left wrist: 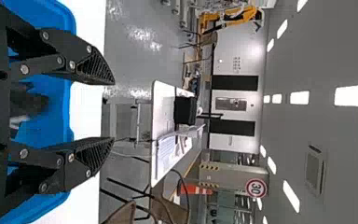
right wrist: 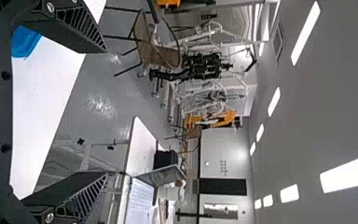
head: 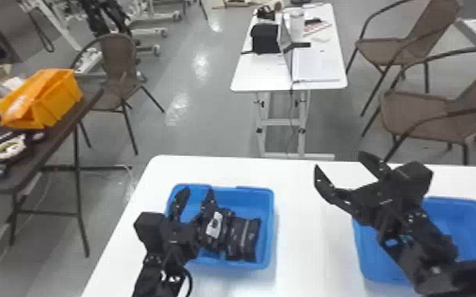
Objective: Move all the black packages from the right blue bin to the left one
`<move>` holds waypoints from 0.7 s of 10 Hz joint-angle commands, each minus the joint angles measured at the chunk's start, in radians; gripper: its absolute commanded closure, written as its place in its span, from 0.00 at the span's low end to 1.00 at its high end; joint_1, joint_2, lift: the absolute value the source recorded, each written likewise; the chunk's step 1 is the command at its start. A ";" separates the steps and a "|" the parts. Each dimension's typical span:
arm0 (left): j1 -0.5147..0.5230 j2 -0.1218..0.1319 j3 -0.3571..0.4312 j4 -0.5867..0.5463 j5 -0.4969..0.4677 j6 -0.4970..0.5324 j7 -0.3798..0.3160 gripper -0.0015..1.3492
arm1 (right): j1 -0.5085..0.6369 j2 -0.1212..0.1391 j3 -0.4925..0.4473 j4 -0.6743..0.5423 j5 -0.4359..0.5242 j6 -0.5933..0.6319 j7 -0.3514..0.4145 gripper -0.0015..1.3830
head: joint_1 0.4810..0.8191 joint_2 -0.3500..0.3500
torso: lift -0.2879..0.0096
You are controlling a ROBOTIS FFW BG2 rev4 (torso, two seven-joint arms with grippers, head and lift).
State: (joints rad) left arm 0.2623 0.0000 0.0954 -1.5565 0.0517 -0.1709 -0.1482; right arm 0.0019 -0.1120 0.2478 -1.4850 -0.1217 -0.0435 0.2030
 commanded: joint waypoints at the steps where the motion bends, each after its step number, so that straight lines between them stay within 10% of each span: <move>1: 0.005 -0.003 0.018 0.001 -0.003 -0.032 0.002 0.10 | 0.036 0.000 -0.041 -0.049 -0.026 0.045 -0.031 0.07 | 0.63 0.76 | 0.97; 5: 0.003 -0.003 0.006 -0.002 0.094 -0.047 0.002 0.10 | 0.150 -0.002 -0.173 -0.185 0.014 0.229 -0.090 0.07 | 0.63 0.68 | 0.97; 7: 0.008 -0.003 0.007 -0.004 0.094 -0.061 0.002 0.10 | 0.239 -0.002 -0.188 -0.262 -0.015 0.283 -0.240 0.07 | 0.63 0.60 | 0.97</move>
State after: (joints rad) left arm 0.2679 0.0000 0.1026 -1.5599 0.1452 -0.2275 -0.1457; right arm 0.2202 -0.1135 0.0639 -1.7313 -0.1252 0.2284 -0.0356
